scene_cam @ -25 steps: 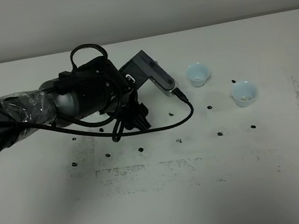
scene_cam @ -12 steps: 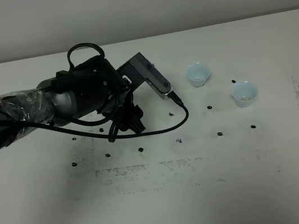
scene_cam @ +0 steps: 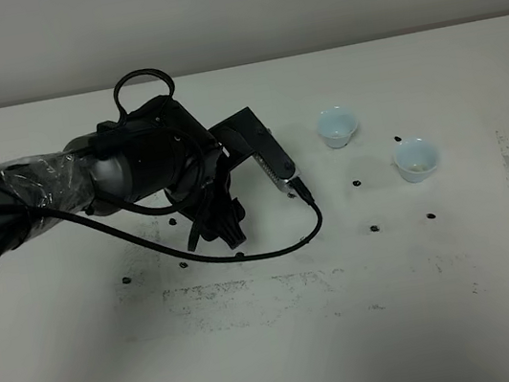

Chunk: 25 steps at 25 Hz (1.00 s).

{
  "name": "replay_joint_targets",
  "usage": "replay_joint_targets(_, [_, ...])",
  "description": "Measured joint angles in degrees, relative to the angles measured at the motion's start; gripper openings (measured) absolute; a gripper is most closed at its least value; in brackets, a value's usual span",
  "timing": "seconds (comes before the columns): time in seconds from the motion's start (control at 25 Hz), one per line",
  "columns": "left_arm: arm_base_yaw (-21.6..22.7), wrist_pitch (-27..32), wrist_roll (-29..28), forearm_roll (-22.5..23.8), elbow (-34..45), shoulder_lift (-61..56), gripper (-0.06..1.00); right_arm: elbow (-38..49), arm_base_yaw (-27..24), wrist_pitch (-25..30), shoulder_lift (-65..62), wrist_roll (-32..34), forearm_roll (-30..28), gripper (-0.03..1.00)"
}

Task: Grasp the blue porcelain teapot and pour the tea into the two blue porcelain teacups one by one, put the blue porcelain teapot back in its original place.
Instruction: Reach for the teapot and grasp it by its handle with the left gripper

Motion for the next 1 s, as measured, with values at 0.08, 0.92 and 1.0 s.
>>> replay_joint_targets(0.08, [0.3,1.4,0.0,0.0,0.0,0.6,0.69,0.0,0.0,0.0,0.0,0.0,0.0,0.45])
replay_joint_targets(0.92, [0.5,-2.1,3.8,-0.3,0.0,2.3,0.69,0.0,0.0,0.0,0.0,0.0,0.2,0.45])
replay_joint_targets(1.0, [0.5,-2.1,4.4,-0.2,0.0,2.3,0.69,0.0,0.0,0.0,0.0,0.0,0.2,0.45])
